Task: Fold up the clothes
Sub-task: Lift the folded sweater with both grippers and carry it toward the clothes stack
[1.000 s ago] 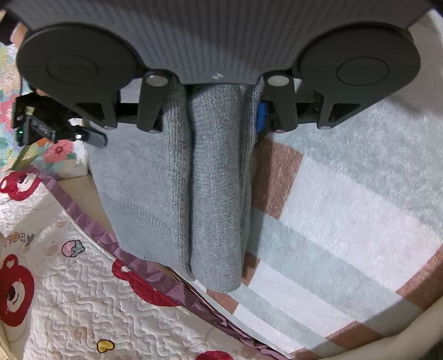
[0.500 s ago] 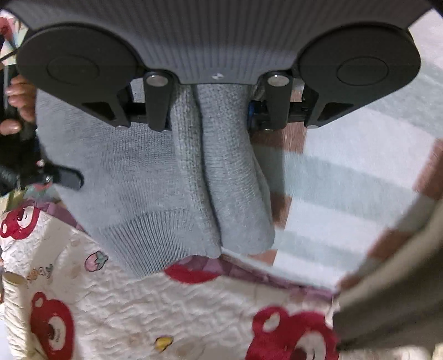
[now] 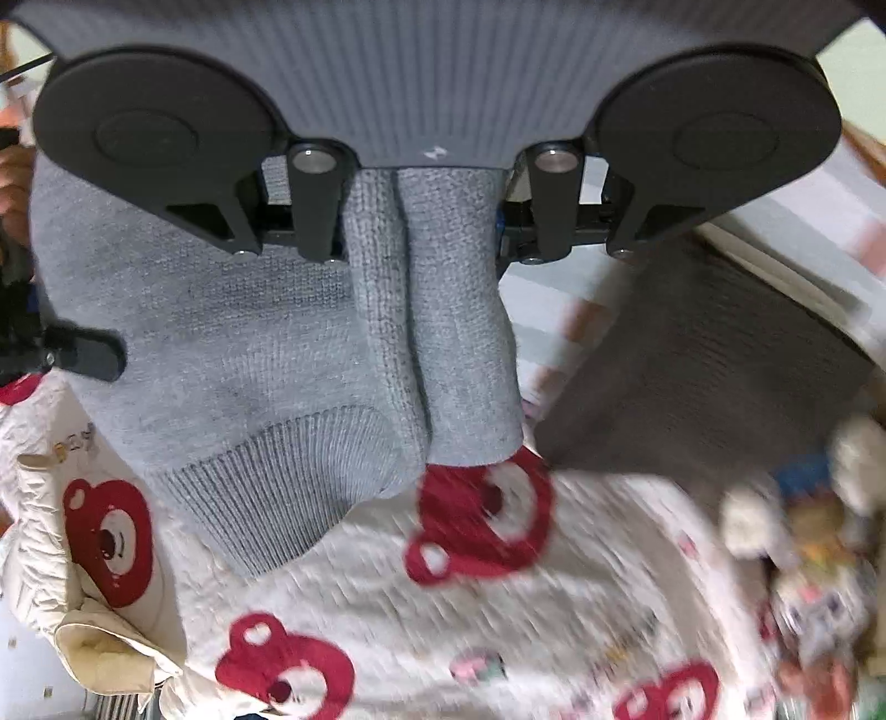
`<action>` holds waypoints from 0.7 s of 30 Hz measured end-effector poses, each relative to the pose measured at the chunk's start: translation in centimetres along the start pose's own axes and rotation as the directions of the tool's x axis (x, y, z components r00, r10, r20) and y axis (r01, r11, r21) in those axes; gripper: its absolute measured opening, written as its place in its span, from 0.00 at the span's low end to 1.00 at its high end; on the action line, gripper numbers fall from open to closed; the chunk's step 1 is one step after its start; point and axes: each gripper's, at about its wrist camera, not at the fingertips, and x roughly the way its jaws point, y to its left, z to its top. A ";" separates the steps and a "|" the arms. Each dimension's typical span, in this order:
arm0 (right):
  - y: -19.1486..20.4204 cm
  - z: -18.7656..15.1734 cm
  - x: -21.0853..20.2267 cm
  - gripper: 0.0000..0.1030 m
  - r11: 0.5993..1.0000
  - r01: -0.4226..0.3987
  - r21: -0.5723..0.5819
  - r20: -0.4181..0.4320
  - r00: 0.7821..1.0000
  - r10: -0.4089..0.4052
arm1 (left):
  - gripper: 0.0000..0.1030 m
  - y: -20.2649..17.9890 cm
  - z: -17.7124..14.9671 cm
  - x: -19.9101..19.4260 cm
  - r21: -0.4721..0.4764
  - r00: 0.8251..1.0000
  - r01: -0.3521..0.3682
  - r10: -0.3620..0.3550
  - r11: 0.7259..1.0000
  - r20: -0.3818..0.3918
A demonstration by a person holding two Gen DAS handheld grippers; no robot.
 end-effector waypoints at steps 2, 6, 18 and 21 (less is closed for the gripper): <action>1.7 0.7 1.9 0.60 0.999 -0.039 -0.009 -0.010 0.999 0.039 | 0.31 0.9 1.8 -2.3 0.045 0.998 -0.065 0.065 0.997 0.015; 4.2 3.0 6.9 0.60 0.994 -0.107 -0.029 -0.031 0.994 0.106 | 0.31 3.9 5.1 -4.3 0.132 0.987 -0.159 0.155 0.978 0.037; 5.6 8.6 23.2 0.60 0.957 -0.277 -0.088 0.048 0.958 0.282 | 0.18 14.2 17.9 -4.5 0.230 0.871 -0.487 0.449 0.843 0.199; 3.6 8.7 24.6 0.60 0.964 -0.256 -0.068 0.070 0.963 0.260 | 0.18 17.2 19.6 -2.2 0.159 0.894 -0.438 0.411 0.885 0.177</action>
